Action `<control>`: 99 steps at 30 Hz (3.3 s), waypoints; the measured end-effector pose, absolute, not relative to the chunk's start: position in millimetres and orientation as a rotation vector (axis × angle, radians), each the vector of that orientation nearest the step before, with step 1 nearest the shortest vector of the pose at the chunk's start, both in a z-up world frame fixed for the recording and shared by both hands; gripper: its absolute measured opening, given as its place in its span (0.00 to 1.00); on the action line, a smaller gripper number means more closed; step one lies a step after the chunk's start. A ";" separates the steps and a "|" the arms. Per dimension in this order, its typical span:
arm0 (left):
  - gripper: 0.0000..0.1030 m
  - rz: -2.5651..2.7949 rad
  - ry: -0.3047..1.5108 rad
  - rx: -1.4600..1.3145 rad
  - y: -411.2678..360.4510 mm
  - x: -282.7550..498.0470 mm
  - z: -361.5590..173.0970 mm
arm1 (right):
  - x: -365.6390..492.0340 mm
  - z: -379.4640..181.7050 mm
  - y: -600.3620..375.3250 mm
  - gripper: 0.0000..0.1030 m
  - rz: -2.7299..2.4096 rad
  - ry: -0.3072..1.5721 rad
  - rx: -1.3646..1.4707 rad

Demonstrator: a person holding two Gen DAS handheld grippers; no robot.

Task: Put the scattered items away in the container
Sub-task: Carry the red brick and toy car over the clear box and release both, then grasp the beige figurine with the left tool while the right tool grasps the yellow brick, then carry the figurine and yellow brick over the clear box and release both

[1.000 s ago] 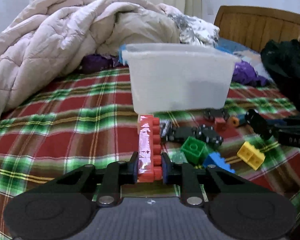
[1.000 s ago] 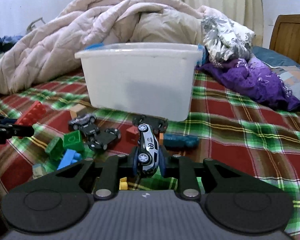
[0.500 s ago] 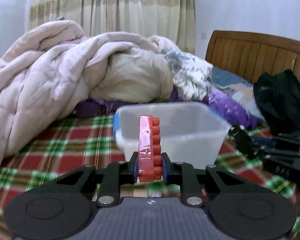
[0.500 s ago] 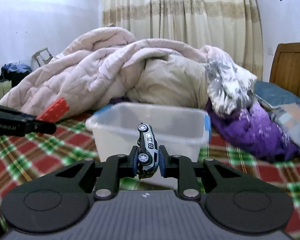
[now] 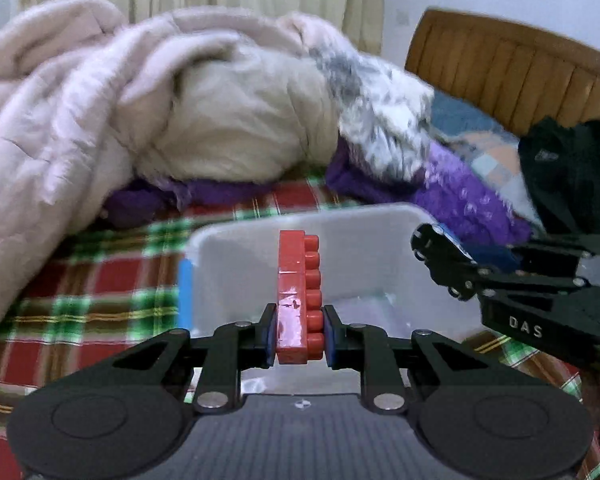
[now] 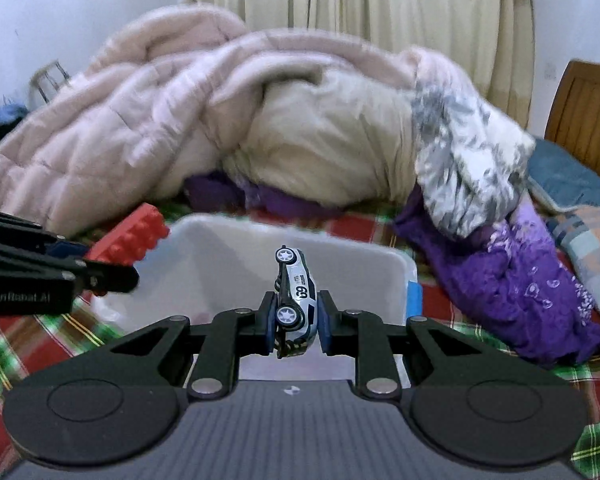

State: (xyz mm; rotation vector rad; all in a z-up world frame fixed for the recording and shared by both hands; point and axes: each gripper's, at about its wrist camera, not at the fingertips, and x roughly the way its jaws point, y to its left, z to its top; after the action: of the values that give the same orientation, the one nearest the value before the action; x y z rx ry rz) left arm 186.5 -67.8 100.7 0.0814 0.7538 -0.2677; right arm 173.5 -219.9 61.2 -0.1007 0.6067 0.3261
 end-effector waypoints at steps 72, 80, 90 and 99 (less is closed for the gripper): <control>0.31 -0.265 0.756 0.181 -85.9 -43.4 -66.5 | -1.7 -82.2 -227.3 0.24 0.377 0.691 -0.122; 0.53 -0.252 0.735 0.237 -83.7 -52.4 -66.6 | -2.4 -82.4 -228.0 0.26 0.376 0.703 -0.112; 0.57 -0.276 0.714 0.249 -75.4 -68.4 -55.8 | -2.1 -81.5 -227.8 0.26 0.382 0.702 -0.103; 0.36 -0.331 0.760 0.276 -85.0 -72.4 -67.9 | -0.9 -80.7 -227.7 0.25 0.378 0.690 -0.111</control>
State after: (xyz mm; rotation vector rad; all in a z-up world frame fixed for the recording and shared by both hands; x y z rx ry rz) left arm -72.4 -85.0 -67.9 0.2760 0.7597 -0.3312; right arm -0.9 -227.7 -80.7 -0.1112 0.6897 0.3777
